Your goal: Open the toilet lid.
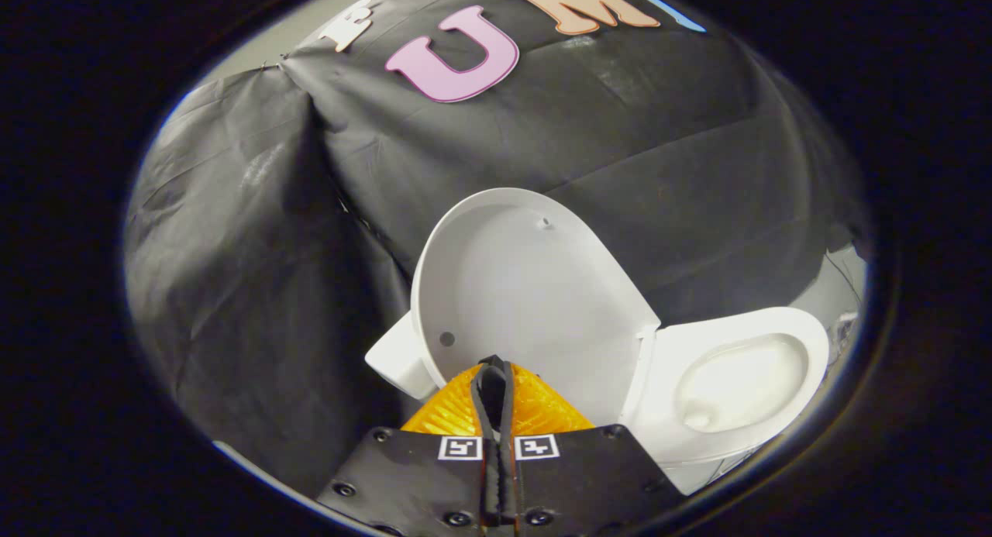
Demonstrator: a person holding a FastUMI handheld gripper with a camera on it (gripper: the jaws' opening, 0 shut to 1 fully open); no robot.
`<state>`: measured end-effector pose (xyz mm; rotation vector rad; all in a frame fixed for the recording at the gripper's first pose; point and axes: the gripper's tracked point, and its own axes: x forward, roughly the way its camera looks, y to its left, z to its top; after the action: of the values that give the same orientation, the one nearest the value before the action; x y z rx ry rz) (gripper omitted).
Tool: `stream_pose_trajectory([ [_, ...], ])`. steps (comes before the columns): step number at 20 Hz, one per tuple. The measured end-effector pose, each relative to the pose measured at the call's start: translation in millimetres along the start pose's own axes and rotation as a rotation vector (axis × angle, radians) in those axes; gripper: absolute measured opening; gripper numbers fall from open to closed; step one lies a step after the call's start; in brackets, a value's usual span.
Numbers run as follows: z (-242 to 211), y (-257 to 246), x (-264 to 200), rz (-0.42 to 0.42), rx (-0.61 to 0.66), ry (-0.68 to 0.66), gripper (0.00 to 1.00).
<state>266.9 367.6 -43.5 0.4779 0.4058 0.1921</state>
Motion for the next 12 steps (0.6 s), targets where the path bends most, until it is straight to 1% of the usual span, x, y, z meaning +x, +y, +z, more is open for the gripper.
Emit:
stream_pose_trajectory([
  [1,0.4,-6.3,0.8,-0.037,0.013,-0.003,0.01],
  [3,3.1,-15.1,2.7,-0.139,0.084,-0.021,0.01],
  [4,2.4,-19.3,4.5,-0.192,0.098,-0.035,0.01],
  [5,-1.5,-14.5,6.3,-0.217,0.076,-0.043,0.01],
  [6,-3.7,-10.9,7.8,-0.244,0.019,-0.052,0.01],
  [8,-5.4,3.4,12.1,-0.265,-0.117,-0.065,0.01],
  [10,-10.4,10.6,9.7,-0.306,-0.246,-0.067,0.01],
  [12,-11.4,17.5,8.6,-0.339,-0.294,-0.065,0.01],
])
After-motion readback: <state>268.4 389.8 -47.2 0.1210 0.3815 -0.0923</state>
